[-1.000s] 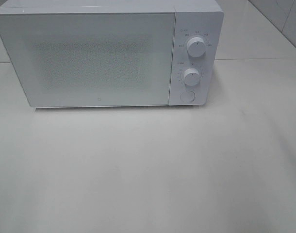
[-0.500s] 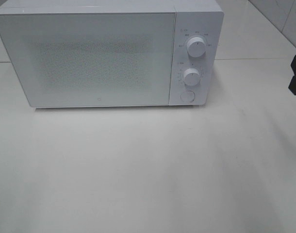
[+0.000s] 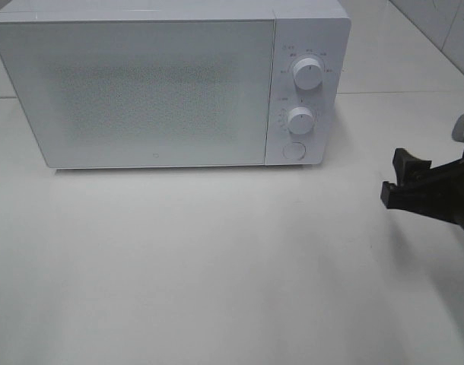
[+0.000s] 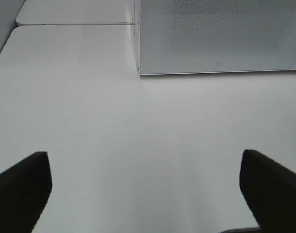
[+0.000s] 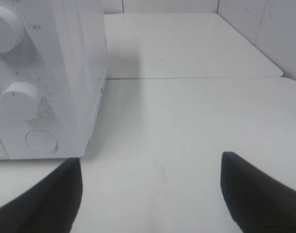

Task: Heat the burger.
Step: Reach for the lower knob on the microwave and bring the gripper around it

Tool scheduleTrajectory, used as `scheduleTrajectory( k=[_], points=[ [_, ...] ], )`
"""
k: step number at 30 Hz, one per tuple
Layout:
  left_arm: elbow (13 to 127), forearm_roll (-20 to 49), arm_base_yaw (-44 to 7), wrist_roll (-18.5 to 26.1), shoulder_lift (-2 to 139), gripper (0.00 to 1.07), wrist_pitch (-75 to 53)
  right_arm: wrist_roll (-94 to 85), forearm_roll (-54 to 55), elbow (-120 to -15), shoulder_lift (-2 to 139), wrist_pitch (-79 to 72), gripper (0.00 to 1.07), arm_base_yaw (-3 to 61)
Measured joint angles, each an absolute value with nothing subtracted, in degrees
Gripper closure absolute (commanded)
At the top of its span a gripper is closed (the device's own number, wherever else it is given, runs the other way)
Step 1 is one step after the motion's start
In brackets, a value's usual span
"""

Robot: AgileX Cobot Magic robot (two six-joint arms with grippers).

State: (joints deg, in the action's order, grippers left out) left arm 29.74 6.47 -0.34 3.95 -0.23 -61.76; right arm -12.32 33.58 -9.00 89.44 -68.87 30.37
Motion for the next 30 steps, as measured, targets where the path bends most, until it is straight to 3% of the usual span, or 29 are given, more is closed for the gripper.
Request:
scheduleTrajectory(
  k=[7, 14, 30],
  points=[
    [29.74, 6.47, -0.34, 3.95, -0.23, 0.09, -61.76, -13.29, 45.09, -10.03, 93.33, -68.87, 0.31, 40.16],
    [29.74, 6.47, -0.34, 3.95, -0.23, 0.09, -61.76, -13.64, 50.94, -14.84, 94.25, -68.98, 0.31, 46.01],
    [29.74, 6.47, -0.34, 3.95, -0.23, 0.09, -61.76, -19.65, 51.74, -23.95, 98.49, -69.33, 0.31, 46.70]
  ],
)
